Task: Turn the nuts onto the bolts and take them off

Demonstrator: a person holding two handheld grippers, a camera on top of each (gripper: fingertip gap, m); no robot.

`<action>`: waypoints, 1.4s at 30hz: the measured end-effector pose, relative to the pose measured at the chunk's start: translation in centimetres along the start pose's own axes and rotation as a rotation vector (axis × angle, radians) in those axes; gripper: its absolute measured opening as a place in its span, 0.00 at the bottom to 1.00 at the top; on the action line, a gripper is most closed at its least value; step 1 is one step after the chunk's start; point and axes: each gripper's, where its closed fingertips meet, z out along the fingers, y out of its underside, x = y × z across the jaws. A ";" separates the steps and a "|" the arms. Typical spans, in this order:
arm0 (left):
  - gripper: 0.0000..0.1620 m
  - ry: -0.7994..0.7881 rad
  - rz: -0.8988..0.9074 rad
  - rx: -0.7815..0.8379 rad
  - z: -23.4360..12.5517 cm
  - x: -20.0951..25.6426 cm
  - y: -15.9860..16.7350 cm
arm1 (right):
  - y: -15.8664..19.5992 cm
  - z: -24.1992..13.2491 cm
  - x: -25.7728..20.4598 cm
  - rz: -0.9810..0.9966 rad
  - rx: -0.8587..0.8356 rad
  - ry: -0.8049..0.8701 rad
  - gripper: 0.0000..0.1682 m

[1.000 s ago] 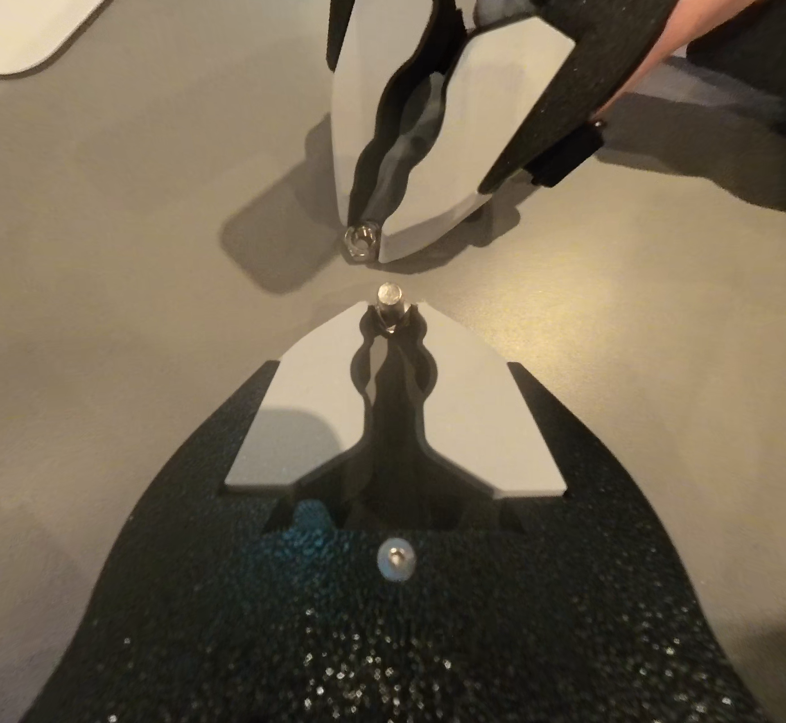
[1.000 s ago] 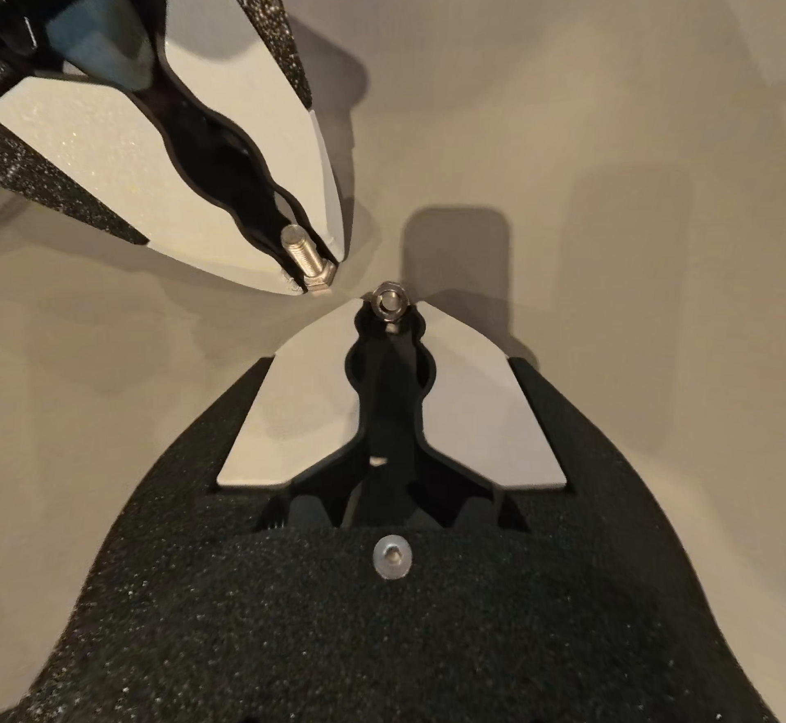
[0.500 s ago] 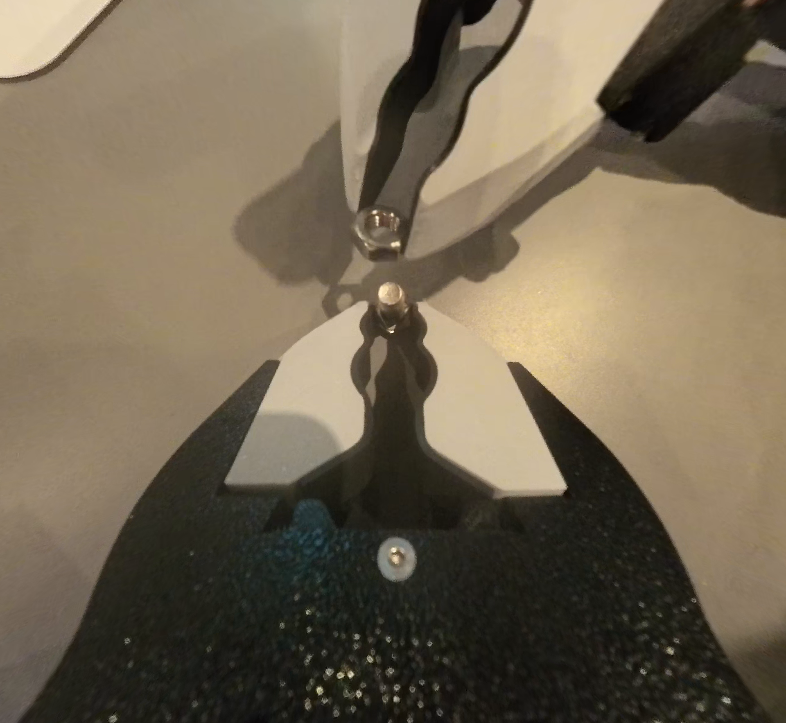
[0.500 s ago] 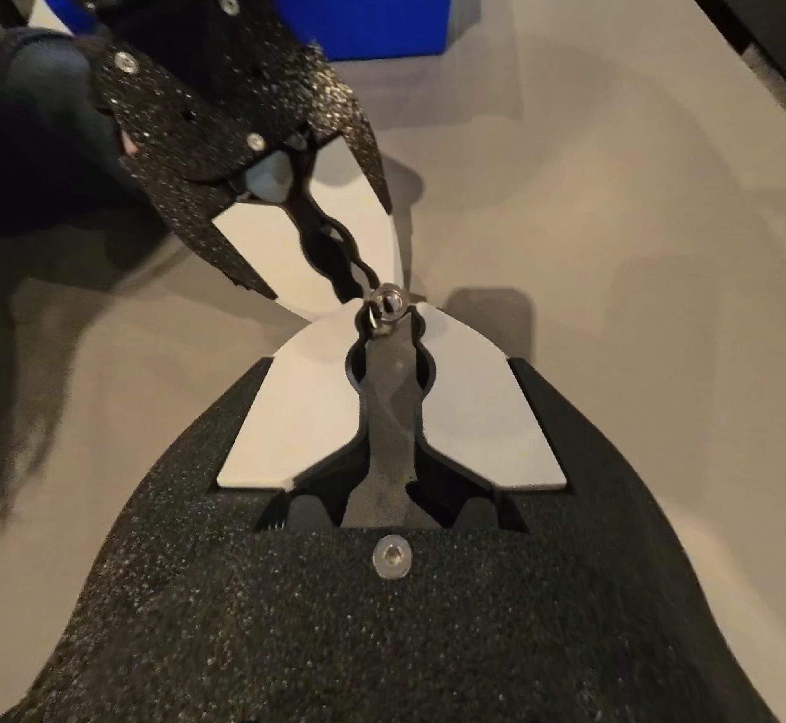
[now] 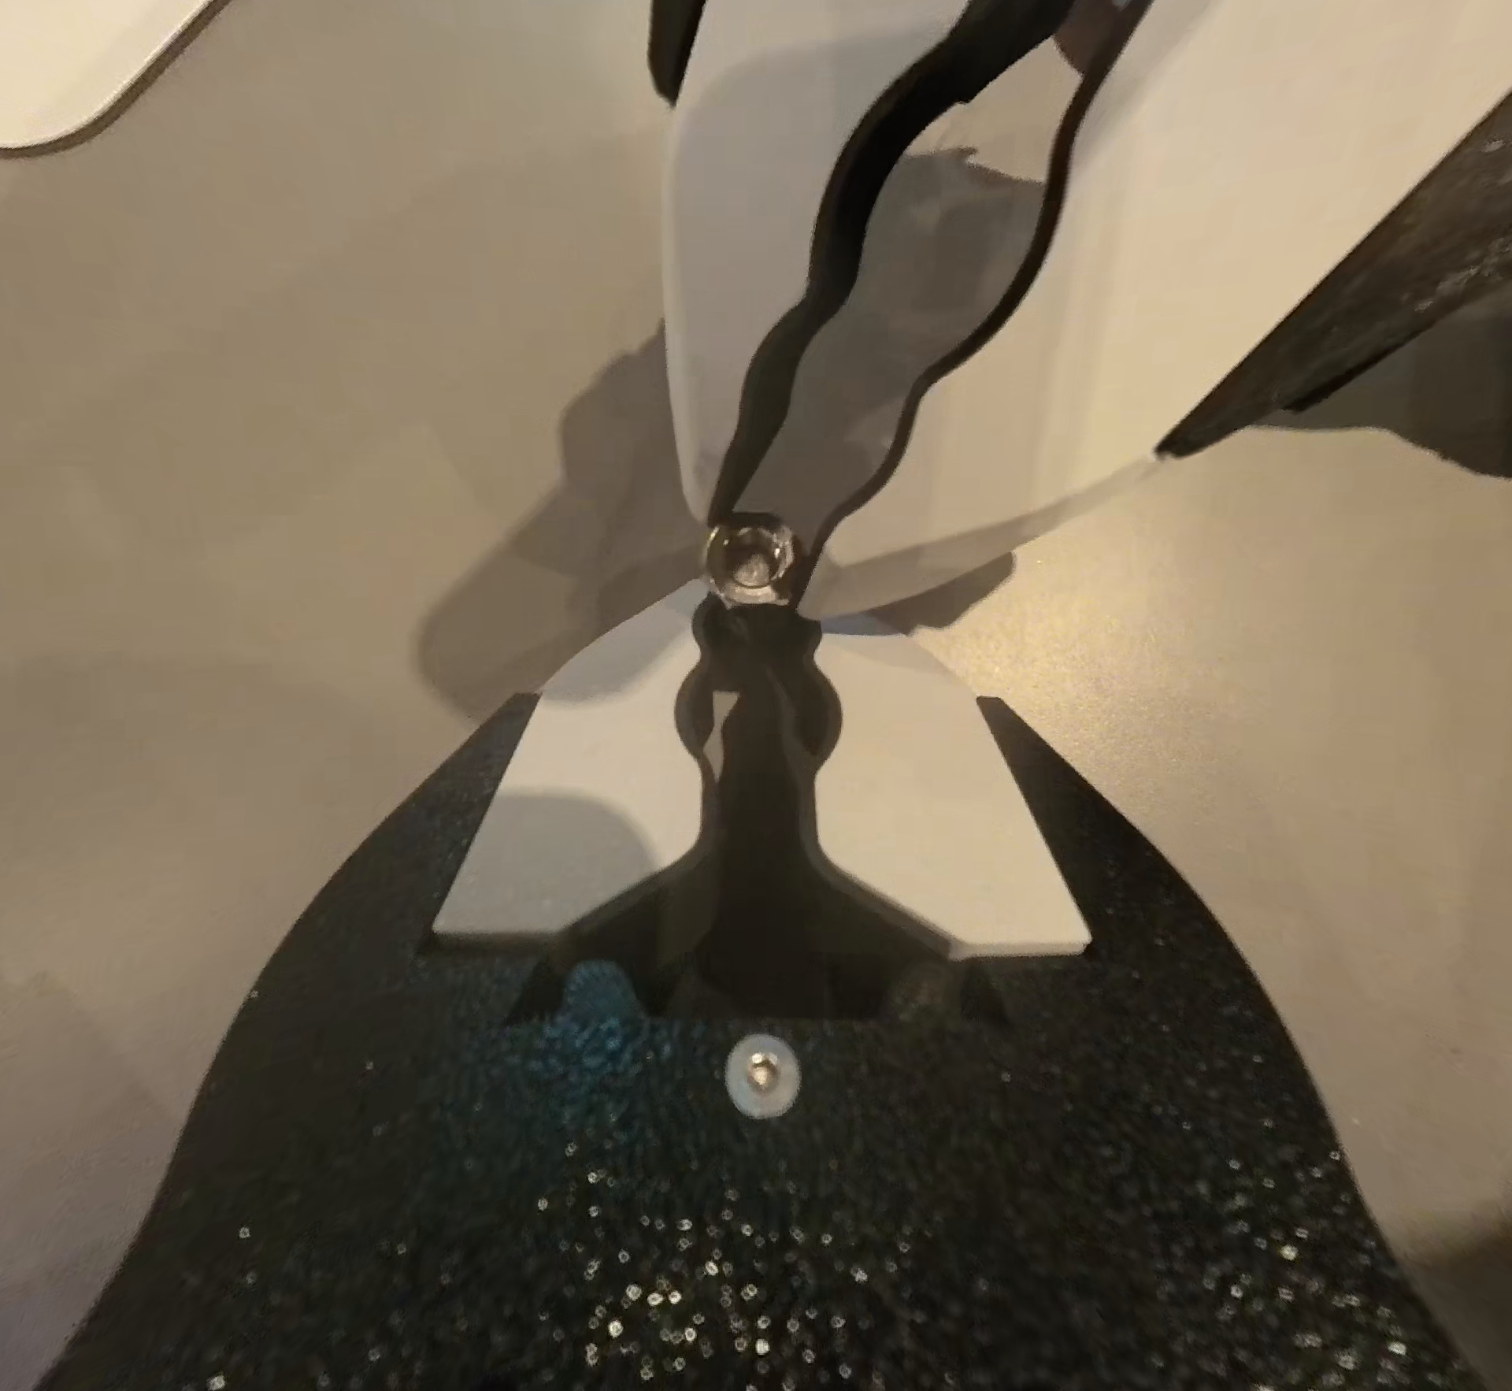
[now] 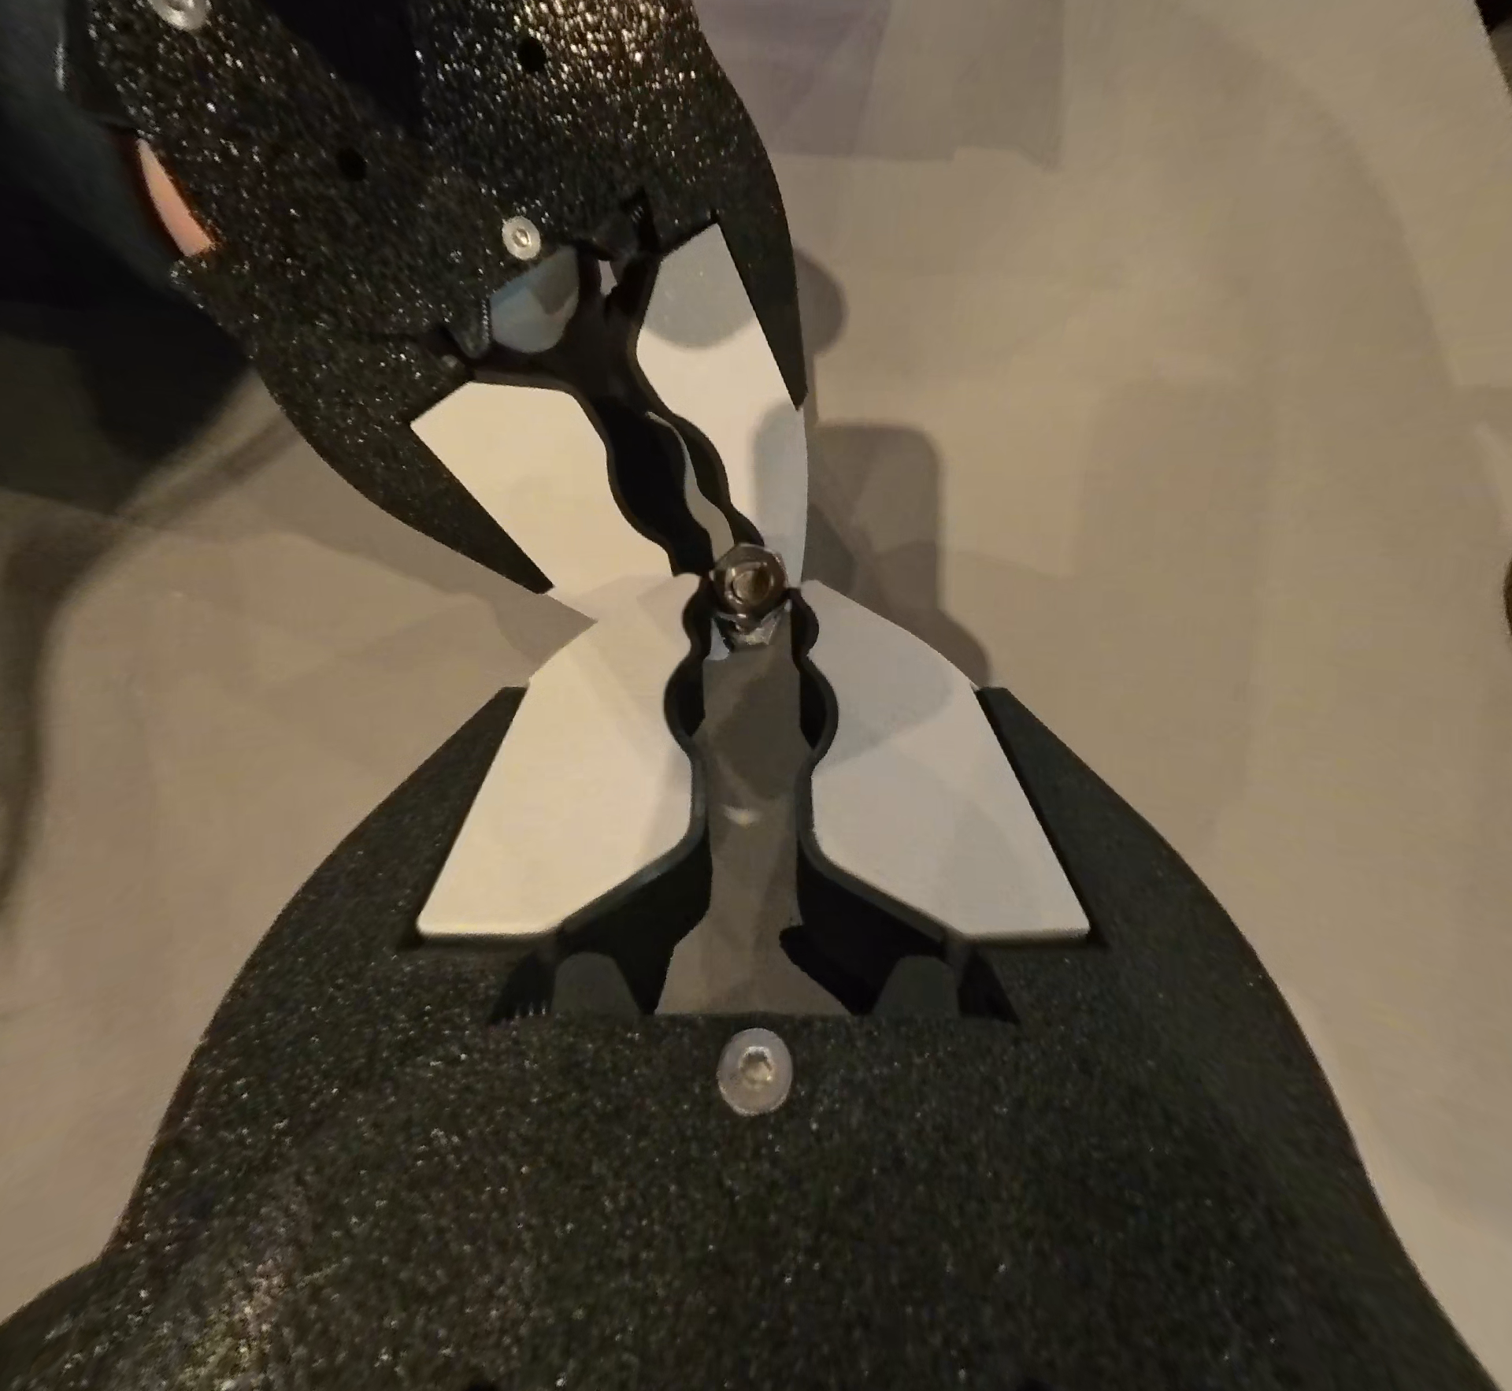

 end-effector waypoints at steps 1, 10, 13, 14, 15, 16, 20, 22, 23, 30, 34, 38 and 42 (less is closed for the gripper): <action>0.10 0.000 0.000 -0.001 0.0 0.0 0.0 | 0.0 0.0 0.0 0.000 -0.002 0.003 0.11; 0.10 0.000 -0.001 -0.002 0.0 0.0 0.0 | -0.2 -0.1 0.0 0.008 0.022 -0.006 0.13; 0.10 0.000 -0.001 0.001 0.1 0.0 -0.1 | -0.4 -0.8 0.3 0.053 0.114 0.005 0.18; 0.10 0.000 -0.001 0.003 0.0 0.0 -0.1 | -0.5 -1.0 0.2 0.079 0.163 -0.001 0.18; 0.10 -0.001 -0.001 0.005 0.0 0.0 -0.1 | -0.6 -1.2 0.0 0.108 0.218 -0.011 0.18; 0.10 -0.001 -0.001 0.006 0.0 0.0 -0.1 | -0.6 -1.4 -0.2 0.136 0.273 -0.022 0.18; 0.10 -0.002 -0.001 0.007 0.1 -0.1 -0.1 | -0.1 -1.6 -0.5 0.163 0.365 -0.015 0.18; 0.09 -0.002 -0.001 0.008 0.1 -0.1 -0.1 | -0.2 -1.4 -0.4 0.139 0.397 0.004 0.17; 0.09 -0.002 -0.001 0.008 0.1 -0.1 -0.1 | -0.3 -1.2 -0.5 0.130 0.414 0.005 0.17; 0.10 -0.002 -0.001 0.008 0.1 -0.1 -0.1 | -0.8 -1.3 -0.6 0.132 0.455 -0.003 0.16; 0.09 -0.003 -0.001 0.009 0.1 -0.1 -0.1 | -0.5 -0.7 -0.8 0.119 0.415 -0.012 0.16; 0.09 -0.003 -0.002 0.009 0.1 -0.1 -0.1 | -0.4 -0.6 -0.9 0.113 0.405 -0.009 0.16; 0.09 -0.003 -0.002 0.009 0.0 -0.1 -0.1 | -0.1 -0.6 -1.4 0.117 0.387 -0.045 0.12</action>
